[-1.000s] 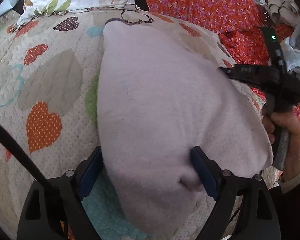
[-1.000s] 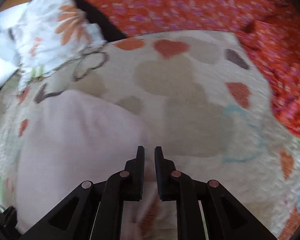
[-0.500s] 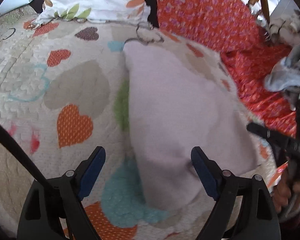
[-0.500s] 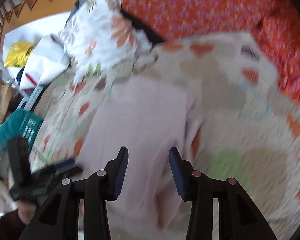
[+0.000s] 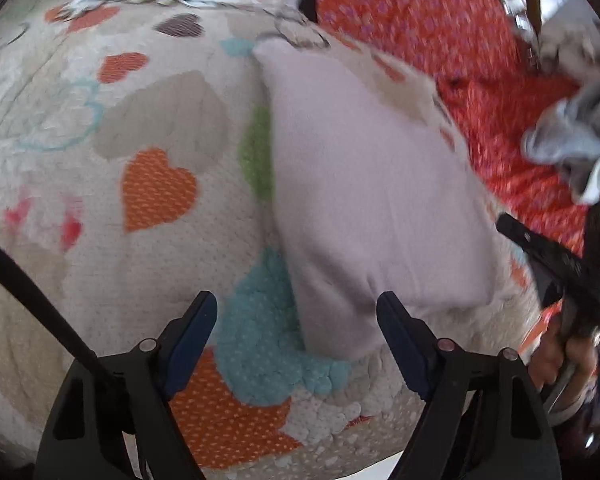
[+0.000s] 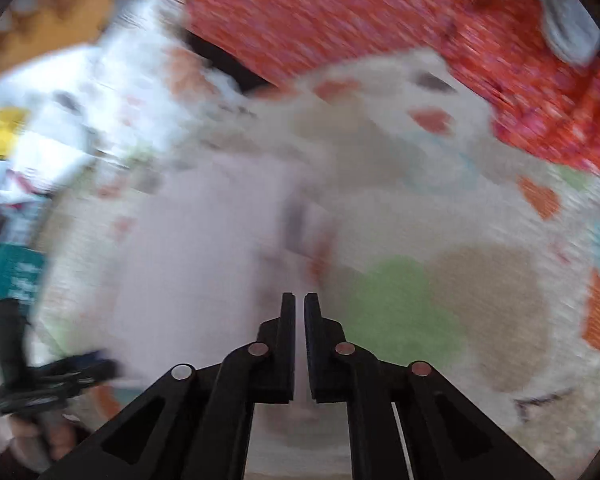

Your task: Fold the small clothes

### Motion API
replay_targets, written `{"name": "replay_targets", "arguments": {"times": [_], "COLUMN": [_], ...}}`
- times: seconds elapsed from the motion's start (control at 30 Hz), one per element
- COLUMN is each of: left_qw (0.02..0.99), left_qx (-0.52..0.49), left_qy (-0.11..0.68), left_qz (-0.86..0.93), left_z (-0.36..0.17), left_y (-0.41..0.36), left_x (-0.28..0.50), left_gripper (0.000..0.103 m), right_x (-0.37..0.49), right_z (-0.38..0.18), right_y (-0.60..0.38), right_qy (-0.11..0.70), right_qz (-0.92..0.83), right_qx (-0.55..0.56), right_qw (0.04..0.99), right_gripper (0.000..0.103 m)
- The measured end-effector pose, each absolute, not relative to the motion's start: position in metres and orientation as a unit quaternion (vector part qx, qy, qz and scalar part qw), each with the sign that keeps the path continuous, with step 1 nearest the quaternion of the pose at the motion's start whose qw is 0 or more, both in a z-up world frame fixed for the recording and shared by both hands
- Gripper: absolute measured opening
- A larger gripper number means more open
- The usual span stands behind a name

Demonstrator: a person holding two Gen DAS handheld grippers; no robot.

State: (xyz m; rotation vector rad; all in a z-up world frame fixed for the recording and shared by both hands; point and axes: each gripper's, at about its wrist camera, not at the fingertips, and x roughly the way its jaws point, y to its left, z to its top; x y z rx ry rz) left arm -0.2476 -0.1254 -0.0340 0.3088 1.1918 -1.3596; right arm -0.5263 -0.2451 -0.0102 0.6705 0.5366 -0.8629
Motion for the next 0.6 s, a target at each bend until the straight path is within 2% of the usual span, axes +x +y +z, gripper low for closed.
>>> {"name": "replay_targets", "arguments": {"times": [0.03,0.1,0.13,0.17,0.3,0.33,0.37,0.5,0.6], "left_qw": [0.618,0.628,0.626,0.622,0.610,0.616,0.619,0.624,0.625], "left_qx": [0.130,0.128,0.131,0.136,0.186,0.201,0.210,0.220,0.222], "left_qy": [0.514,0.511,0.511,0.512,0.498,0.490,0.483,0.478,0.475], "left_qz": [-0.581,-0.573,-0.574,-0.576,-0.587,-0.584,-0.582,-0.578,-0.578], "left_z": [-0.033,-0.033,-0.033,-0.035,-0.042,-0.043,-0.043,-0.044,-0.044], "left_y": [-0.123,-0.120,-0.120,-0.121,-0.125,-0.126,-0.127,-0.127,-0.128], "left_x": [-0.243,-0.237,-0.238,-0.240,-0.261,-0.266,-0.269,-0.274,-0.276], "left_gripper": [0.081,0.081,0.081,0.081,0.081,0.081,0.081,0.081,0.082], "right_x": [-0.517,-0.494,-0.475,-0.465,-0.418,-0.410,-0.408,-0.439,-0.463], "right_z": [-0.004,0.000,-0.006,-0.010,-0.034,-0.044,-0.050,-0.052,-0.050], "right_y": [-0.238,-0.221,-0.213,-0.208,-0.172,-0.165,-0.163,-0.192,-0.206], "right_qy": [0.247,0.257,0.281,0.294,0.381,0.408,0.424,0.412,0.408], "right_qz": [-0.391,-0.347,-0.299,-0.282,-0.268,-0.283,-0.304,-0.342,-0.390], "right_qx": [0.298,0.268,0.264,0.258,0.161,0.130,0.113,0.176,0.185], "right_qw": [0.835,0.861,0.873,0.876,0.870,0.858,0.846,0.826,0.804], "right_gripper": [0.014,0.031,0.043,0.046,0.046,0.035,0.008,0.000,0.000]}}
